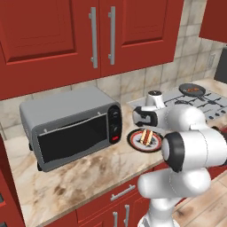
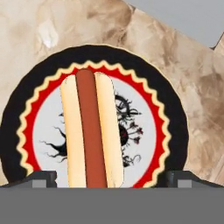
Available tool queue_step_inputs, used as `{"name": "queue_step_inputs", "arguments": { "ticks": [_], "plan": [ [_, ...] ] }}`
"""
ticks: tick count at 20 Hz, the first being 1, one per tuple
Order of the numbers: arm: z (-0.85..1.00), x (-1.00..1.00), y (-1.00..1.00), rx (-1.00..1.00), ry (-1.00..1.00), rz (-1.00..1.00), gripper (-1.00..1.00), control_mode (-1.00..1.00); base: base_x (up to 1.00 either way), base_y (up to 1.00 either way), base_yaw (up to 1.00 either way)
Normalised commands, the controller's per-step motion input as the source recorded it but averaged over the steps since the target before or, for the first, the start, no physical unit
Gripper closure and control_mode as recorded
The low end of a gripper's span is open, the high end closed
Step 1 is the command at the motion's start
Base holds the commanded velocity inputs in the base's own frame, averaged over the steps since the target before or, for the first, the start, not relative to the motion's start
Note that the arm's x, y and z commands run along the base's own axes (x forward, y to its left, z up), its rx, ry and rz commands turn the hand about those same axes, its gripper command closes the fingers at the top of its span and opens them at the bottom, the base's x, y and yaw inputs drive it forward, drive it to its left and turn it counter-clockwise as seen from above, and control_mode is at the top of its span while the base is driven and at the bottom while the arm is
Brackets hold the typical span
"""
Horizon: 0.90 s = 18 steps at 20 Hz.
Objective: Place the cold items (kiwi and avocado) from the fridge in one tupperware on the dining counter. Place the warm items (kebab skewer and hot dog) in the stove area in another tupperware.
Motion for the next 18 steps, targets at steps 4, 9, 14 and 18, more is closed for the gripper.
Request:
{"name": "queue_step_inputs", "arguments": {
  "ticks": [4,9,14,18],
  "plan": [
    [-0.06,0.39,0.0,0.01,0.0,0.08,-1.0,-1.0,0.0,0.0,0.0],
    [-0.33,0.08,0.0,0.01,0.05,0.02,-1.0,-1.0,0.0,0.0,0.0],
    [-0.45,0.07,0.0,0.01,0.04,0.0,-1.0,-1.0,0.0,0.0,0.0],
    [-0.29,0.19,0.0,0.0,0.0,0.0,-1.0,-1.0,0.0,0.0,0.0]
  ]
}}
